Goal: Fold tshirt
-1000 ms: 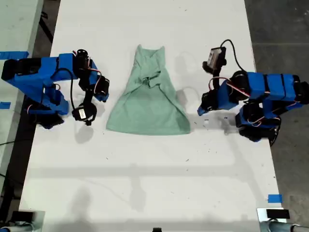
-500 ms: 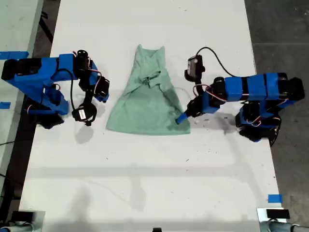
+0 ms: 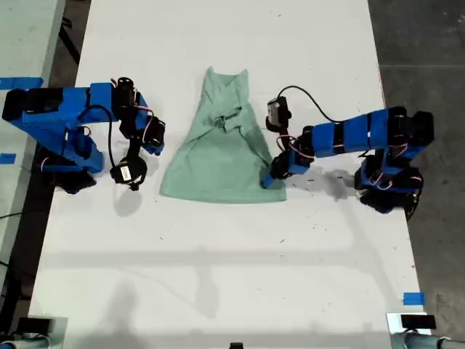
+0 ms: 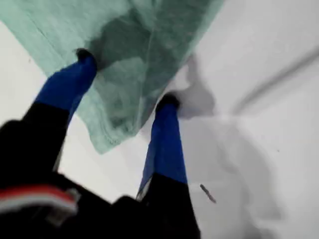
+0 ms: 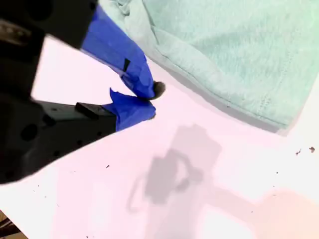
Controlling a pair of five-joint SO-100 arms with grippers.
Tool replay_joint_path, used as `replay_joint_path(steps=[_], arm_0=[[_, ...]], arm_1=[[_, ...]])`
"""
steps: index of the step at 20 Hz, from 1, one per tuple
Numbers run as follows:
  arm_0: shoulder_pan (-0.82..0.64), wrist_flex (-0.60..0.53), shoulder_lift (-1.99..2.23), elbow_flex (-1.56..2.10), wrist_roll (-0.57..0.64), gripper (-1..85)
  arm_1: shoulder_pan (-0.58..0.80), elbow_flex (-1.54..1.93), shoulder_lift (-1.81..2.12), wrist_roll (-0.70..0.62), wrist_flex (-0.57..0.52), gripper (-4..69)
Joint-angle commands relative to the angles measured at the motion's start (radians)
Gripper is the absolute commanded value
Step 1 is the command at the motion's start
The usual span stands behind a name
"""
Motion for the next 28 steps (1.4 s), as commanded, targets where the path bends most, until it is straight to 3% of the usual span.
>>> replay_joint_path(steps=[1,2,5,12,21,24,28], arm_0=[[0.015,-0.011,0.031,-0.003,-0.009,0.1],[0.017,-0.012,0.031,-0.003,-0.011,0.1],[0.023,-0.012,0.037,-0.002,-0.017,0.1],[0.032,-0.02,0.038,0.0,-0.023,0.1],[0.044,-0.008,0.048,0.002,-0.037,0.1],[0.044,-0.012,0.044,0.002,-0.037,0.1],[0.041,-0.015,0.044,0.0,-0.037,0.1]], arm_1=[[0.034,-0.034,-0.048,-0.009,-0.012,3.5],[0.038,-0.031,-0.041,-0.006,-0.018,-2.1],[0.023,-0.046,-0.051,0.005,-0.006,-2.1],[-0.066,-0.341,-0.06,0.075,0.37,-2.1],[-0.112,-0.816,-0.273,0.158,0.545,-2.1],[-0.109,-0.928,-0.262,0.229,0.531,-2.1],[-0.104,-0.87,-0.281,0.276,0.334,-2.1]])
